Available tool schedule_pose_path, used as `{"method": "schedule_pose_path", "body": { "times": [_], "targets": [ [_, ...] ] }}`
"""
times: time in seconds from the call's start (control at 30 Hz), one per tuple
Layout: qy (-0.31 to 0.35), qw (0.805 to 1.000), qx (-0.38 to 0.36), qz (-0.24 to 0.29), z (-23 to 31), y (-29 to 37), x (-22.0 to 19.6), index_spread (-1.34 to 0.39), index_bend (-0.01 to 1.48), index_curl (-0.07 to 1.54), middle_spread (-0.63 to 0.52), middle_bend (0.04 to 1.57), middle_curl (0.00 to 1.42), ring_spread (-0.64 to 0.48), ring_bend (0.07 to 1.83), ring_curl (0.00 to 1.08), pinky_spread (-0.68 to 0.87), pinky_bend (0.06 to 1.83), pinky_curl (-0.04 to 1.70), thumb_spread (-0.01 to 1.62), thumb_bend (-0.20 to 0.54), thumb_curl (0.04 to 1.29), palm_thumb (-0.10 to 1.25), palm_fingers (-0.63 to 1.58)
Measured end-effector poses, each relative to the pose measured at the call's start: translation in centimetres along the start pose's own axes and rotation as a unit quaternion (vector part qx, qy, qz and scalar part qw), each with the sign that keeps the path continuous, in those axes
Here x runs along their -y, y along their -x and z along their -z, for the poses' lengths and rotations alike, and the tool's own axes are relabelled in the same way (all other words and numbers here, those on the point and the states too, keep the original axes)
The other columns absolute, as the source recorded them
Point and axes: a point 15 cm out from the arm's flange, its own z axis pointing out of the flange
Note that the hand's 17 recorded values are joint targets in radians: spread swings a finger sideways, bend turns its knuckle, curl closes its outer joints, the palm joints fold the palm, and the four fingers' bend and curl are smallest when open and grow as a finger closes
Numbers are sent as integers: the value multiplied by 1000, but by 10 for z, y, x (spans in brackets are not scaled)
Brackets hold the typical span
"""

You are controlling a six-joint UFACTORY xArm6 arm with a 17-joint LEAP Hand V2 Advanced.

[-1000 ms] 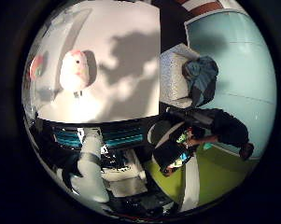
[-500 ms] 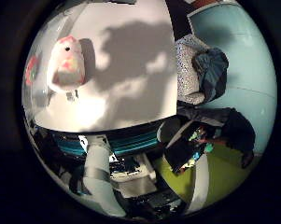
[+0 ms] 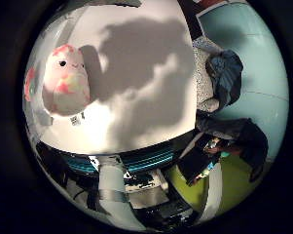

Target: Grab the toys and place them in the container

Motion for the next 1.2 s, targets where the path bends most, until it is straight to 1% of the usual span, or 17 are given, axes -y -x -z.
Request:
{"method": "schedule_pose_path", "body": {
  "times": [0.13, 0.3, 0.43, 0.53, 0.6, 0.67, 0.73, 0.77, 0.8, 0.83, 0.87, 0.9, 0.93, 0.97, 1.03, 1.1, 1.2],
  "targets": [
    [-7, 1000, -7, 5, -17, 2, 4, -312, 159, 263, 151, 197, 323, 255, 395, 246, 509, 687, 263, 1187, -17, 318, 523, 108],
    [19, 1000, -5, 6, -38, 5, 3, -313, 158, 263, 151, 197, 321, 254, 399, 245, 509, 688, 257, 1187, -19, 319, 525, 110],
    [19, 1000, -8, 6, -49, 3, 10, -313, 157, 263, 151, 201, 321, 248, 398, 244, 509, 690, 253, 1190, -18, 320, 532, 111],
    [28, 1000, -8, 10, -60, 5, 11, -306, 147, 257, 138, 215, 327, 245, 417, 247, 511, 689, 250, 1185, -17, 321, 542, 137],
    [37, 999, -8, 11, -66, 6, 11, -298, 152, 253, 116, 230, 331, 234, 470, 255, 510, 692, 245, 1183, -19, 321, 544, 202],
    [39, 999, -8, 11, -68, 6, 11, -288, 174, 259, 62, 251, 334, 207, 538, 263, 499, 673, 231, 1177, -15, 326, 560, 302],
    [43, 999, -10, 16, -70, 8, 12, -295, 198, 279, -35, 330, 356, 91, 646, 280, 439, 620, 201, 1162, -12, 336, 589, 514],
    [43, 999, -11, 18, -70, 9, 12, -308, 195, 286, -98, 401, 377, 11, 710, 290, 345, 597, 179, 1158, -12, 342, 607, 645],
    [44, 999, -14, 22, -70, 9, 12, -332, 179, 288, -163, 485, 407, -99, 791, 306, 162, 658, 168, 1149, -11, 351, 633, 857],
    [42, 999, -19, 25, -69, 7, 13, -348, 182, 299, -186, 545, 436, -145, 860, 340, 31, 730, 191, 1142, -7, 357, 651, 1049],
    [39, 999, -23, 29, -68, 6, 14, -374, 211, 319, -221, 628, 476, -214, 898, 360, -160, 802, 210, 1129, -6, 366, 685, 1187],
    [39, 998, -27, 31, -67, 5, 15, -396, 266, 363, -240, 715, 524, -251, 957, 403, -277, 871, 249, 1116, -2, 378, 727, 1253],
    [37, 998, -29, 33, -65, 4, 16, -419, 363, 425, -253, 810, 574, -278, 1032, 444, -355, 950, 291, 1100, -4, 389, 769, 1297],
    [34, 998, -30, 34, -63, 4, 17, -432, 444, 473, -261, 868, 611, -283, 1082, 472, -371, 1031, 330, 1088, -7, 399, 800, 1279],
    [30, 998, -34, 37, -59, 3, 18, -436, 643, 584, -256, 992, 684, -273, 1184, 528, -332, 1202, 412, 1066, 1, 429, 877, 1281],
    [20, 998, -38, 39, -52, 2, 21, -404, 850, 711, -247, 1114, 763, -265, 1286, 591, -284, 1326, 492, 1047, -3, 464, 939, 1183],
    [1, 998, -44, 38, -35, -2, 22, -354, 993, 802, -230, 1202, 820, -252, 1347, 645, -239, 1408, 567, 1020, 8, 521, 1030, 1111]
  ]
}}
